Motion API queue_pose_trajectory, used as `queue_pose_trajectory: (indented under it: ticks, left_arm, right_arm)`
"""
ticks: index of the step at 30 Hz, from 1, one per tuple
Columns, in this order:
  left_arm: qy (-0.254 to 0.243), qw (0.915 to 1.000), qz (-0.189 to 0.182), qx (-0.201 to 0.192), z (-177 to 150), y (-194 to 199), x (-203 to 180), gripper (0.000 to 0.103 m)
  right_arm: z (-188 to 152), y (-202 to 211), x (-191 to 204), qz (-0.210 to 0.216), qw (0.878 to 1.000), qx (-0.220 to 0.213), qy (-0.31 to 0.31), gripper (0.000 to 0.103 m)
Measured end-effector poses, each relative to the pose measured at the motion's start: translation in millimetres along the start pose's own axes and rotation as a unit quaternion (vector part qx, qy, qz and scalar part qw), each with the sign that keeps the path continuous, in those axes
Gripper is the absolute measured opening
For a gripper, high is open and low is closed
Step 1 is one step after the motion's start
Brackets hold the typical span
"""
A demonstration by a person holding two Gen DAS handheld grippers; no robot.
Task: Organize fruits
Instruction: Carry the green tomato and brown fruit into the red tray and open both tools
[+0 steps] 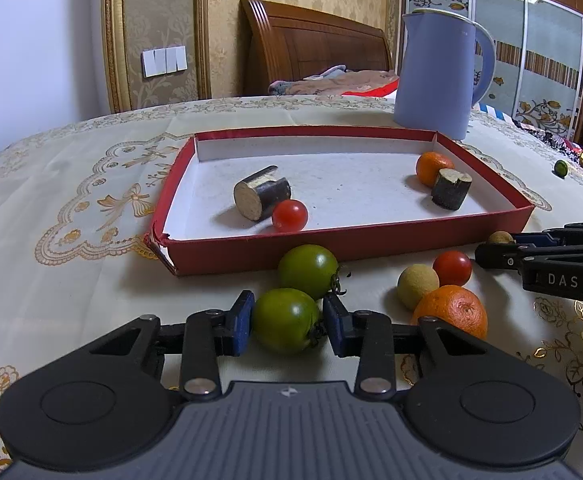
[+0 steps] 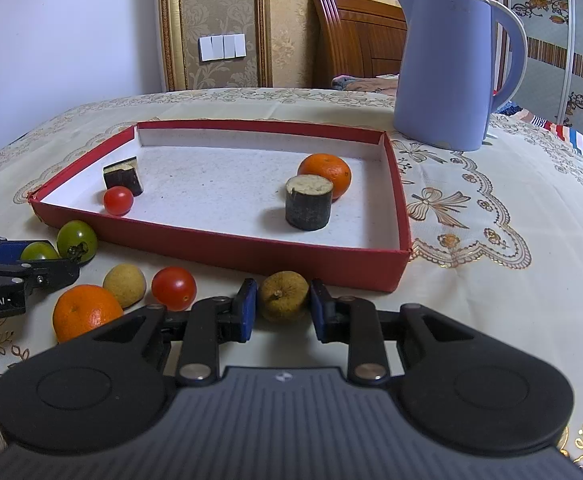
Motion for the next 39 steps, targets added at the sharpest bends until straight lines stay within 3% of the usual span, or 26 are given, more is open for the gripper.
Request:
queue_pose_trajectory:
  ticks: [18,25,39]
  left_arm:
    - [0.035,0.9992,-0.003,-0.018,-1,9,11,0.034]
    - [0.042,0.9975,-0.014,-0.055,-2,23,13,0.034]
    - [0.047,0.9979,-0.017,-0.041,13,17,4,0.033]
  right_arm:
    - [-1,3,-6,-0.003,1.0,-0.007,-0.019,0.027]
    - [-2,7,-9,-0.01,0.999,-0.019,-0.029,0.027]
    - [-1,9,-12,-0.015,0.999,-0.027,-0.039,0.027]
Point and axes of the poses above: each gripper's, at about its wrist camera, not at the fingertips, and y roughly against the way its jaws point, x to its left, z to its top, the point moved 1 cm from there along -y, roughly the way its jaws point, and after that the axes turned 2 degrees about -x, right-handed, at the moved point
